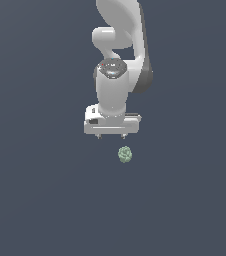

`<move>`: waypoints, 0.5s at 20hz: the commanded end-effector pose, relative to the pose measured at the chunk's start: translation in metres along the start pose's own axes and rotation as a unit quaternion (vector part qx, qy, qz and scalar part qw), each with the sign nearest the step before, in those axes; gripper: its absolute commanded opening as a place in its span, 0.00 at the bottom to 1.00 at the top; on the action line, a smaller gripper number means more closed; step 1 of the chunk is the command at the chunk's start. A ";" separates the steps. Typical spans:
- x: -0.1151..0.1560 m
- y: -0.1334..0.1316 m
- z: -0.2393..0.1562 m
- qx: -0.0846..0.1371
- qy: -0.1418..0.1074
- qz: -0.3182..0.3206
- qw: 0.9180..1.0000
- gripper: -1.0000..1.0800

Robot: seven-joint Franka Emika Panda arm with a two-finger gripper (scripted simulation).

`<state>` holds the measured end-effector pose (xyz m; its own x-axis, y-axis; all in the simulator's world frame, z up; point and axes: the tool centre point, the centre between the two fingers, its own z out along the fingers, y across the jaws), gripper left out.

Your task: Pick up the object and move it to a goal position.

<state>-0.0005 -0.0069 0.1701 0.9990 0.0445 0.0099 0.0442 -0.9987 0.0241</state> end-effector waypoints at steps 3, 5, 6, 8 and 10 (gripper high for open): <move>0.000 0.000 0.000 0.000 -0.001 -0.001 1.000 0.96; 0.000 -0.002 0.001 0.001 -0.004 -0.005 1.000 0.96; 0.000 -0.002 0.001 0.001 -0.006 -0.007 1.000 0.96; 0.000 -0.004 0.002 0.002 -0.011 -0.012 1.000 0.96; 0.000 -0.005 0.002 0.002 -0.013 -0.014 1.000 0.96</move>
<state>-0.0009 -0.0030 0.1685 0.9976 0.0678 -0.0124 0.0681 -0.9975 0.0203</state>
